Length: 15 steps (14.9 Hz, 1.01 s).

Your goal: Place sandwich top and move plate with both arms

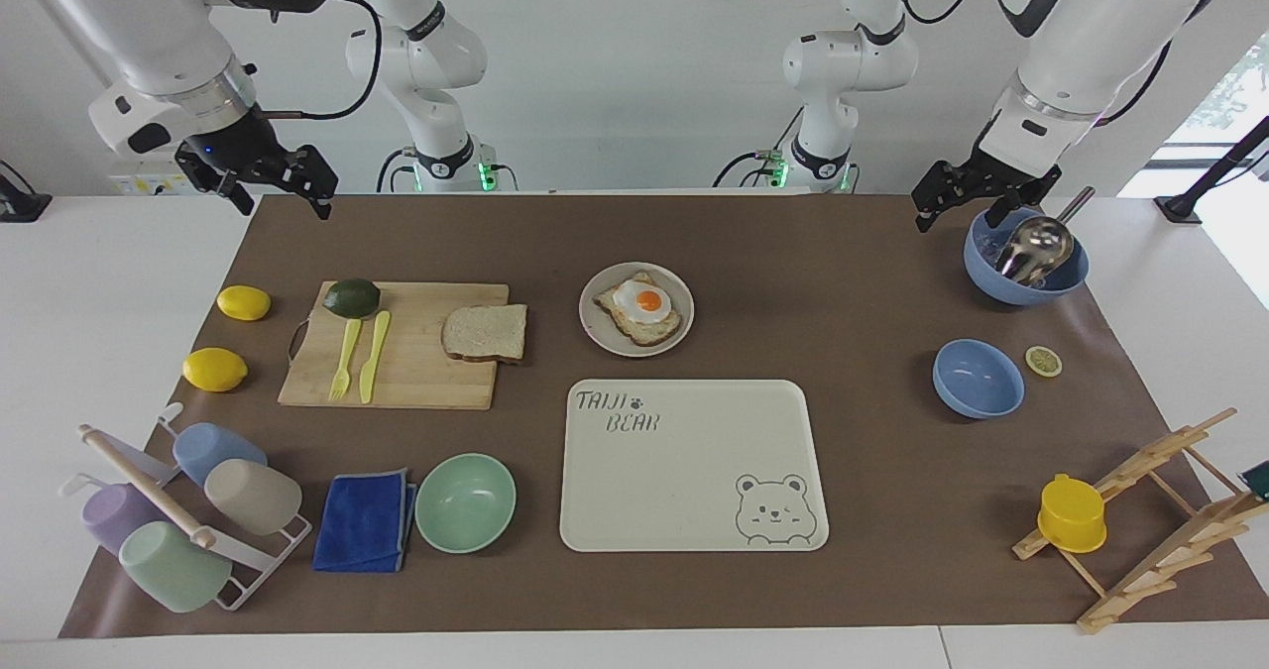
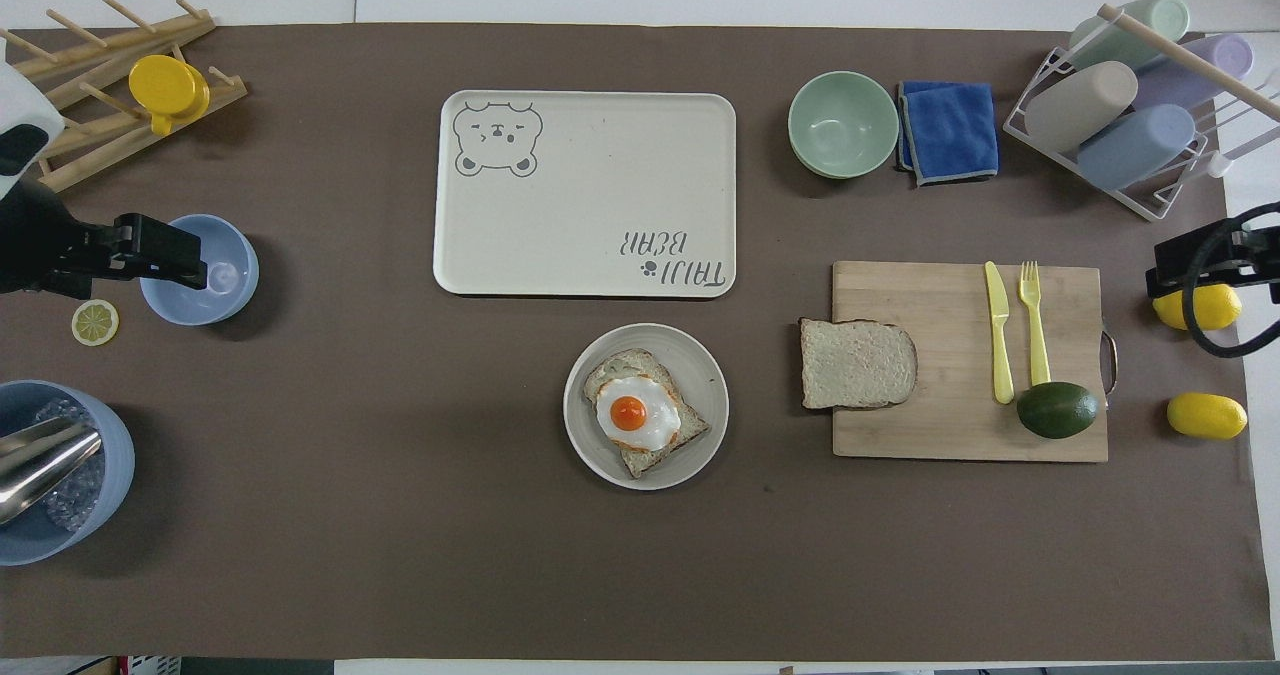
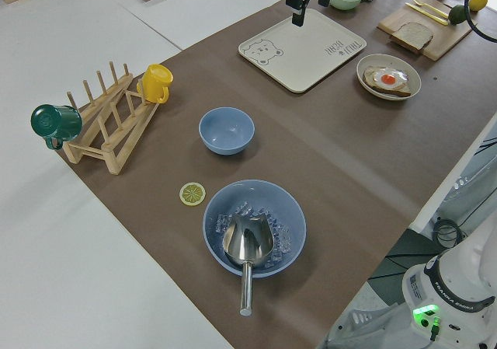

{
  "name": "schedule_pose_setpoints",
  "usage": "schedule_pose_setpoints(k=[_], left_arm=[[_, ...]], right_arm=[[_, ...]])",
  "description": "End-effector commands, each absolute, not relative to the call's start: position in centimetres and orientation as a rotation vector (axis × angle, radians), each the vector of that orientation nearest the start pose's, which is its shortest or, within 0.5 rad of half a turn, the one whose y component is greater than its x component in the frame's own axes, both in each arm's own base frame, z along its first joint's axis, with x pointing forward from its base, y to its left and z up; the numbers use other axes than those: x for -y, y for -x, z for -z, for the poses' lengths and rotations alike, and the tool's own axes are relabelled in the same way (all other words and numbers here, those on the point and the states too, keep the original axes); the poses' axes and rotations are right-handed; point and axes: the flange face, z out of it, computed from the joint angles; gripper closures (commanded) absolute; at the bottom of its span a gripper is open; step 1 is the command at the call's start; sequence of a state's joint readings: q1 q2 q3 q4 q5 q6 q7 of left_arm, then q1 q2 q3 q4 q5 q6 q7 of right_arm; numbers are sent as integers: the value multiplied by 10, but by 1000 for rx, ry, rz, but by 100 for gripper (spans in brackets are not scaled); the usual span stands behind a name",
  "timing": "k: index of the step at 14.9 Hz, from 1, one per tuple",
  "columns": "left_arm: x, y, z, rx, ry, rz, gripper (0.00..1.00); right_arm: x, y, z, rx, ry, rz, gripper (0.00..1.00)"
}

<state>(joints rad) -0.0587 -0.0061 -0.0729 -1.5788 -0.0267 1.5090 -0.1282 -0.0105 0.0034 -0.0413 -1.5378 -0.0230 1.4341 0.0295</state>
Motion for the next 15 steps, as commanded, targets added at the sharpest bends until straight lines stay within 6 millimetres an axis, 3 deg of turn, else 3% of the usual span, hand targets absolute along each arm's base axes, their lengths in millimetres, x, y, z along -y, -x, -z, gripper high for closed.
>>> schedule_pose_setpoints(k=[1,10,12,15], left_arm=[[72,-533,-620,-15,3140,-105,0],[72,-533,-620,-15,3140,-105,0],[72,-532,-620,-15,3140,-107,0],[72,-533,-620,-15,3140,-105,0]], right_arm=[[29,-544,-629,-153,3129,-156,0],[24,-533,-621,-81,3125,-220,0],[-23,-528,-599,100,3132,-186,0],[-104,-514,-549,23,3172,-182,0]])
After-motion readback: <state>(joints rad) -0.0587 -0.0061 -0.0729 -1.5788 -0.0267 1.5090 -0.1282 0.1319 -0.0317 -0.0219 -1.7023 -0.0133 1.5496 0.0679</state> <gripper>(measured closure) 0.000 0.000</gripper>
